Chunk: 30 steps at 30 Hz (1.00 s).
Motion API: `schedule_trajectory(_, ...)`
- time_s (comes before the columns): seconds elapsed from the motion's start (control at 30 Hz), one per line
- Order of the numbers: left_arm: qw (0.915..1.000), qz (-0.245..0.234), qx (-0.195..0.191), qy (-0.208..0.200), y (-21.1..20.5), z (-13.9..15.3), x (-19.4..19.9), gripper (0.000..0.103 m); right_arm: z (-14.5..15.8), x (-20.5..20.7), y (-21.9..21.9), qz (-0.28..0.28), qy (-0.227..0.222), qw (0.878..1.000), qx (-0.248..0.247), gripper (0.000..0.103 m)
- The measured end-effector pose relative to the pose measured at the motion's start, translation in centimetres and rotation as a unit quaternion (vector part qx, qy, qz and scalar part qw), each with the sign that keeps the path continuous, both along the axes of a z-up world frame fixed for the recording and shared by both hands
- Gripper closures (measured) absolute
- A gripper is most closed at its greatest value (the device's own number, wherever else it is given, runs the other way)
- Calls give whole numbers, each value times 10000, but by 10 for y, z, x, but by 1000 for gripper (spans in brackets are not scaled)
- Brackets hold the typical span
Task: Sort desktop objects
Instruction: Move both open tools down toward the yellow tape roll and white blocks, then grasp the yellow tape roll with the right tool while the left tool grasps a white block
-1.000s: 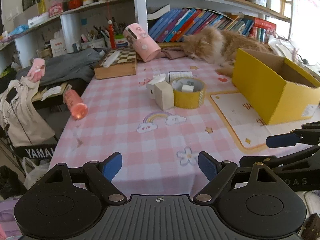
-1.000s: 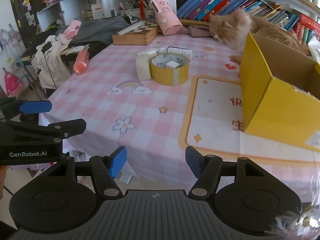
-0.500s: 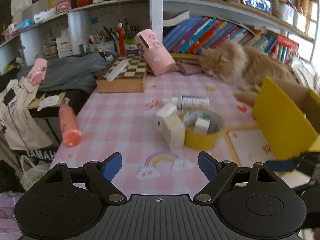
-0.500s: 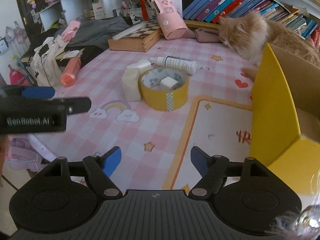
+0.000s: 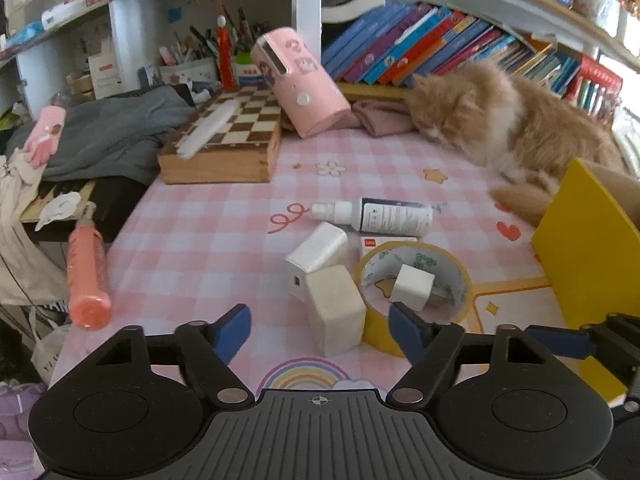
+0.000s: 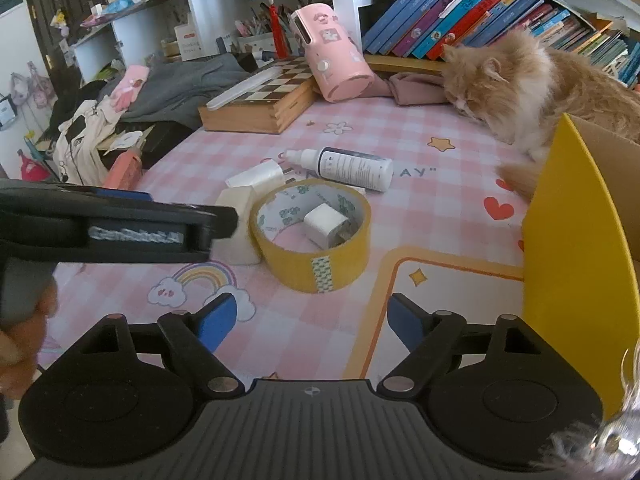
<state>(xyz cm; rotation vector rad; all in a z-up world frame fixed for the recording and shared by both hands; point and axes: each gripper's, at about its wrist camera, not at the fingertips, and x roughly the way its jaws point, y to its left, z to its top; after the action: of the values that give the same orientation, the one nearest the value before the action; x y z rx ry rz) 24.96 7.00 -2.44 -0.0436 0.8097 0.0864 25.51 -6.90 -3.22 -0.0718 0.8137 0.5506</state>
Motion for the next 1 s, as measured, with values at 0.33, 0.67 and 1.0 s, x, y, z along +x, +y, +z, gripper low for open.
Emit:
schedule_trajectory(0.33, 9996, 208, -148, 143, 8, -6, 15, 57, -5, 30, 6, 59, -10, 10000, 52, 22)
schedule_trajectory(0.67, 9993, 147, -20, 346, 4, -9, 30, 57, -18, 55, 28, 308, -48, 9995, -71, 20)
schedule_trajectory(1.0, 9988, 186, 5, 445, 5, -16, 42, 57, -27, 70, 39, 406, -128, 9989, -173, 14)
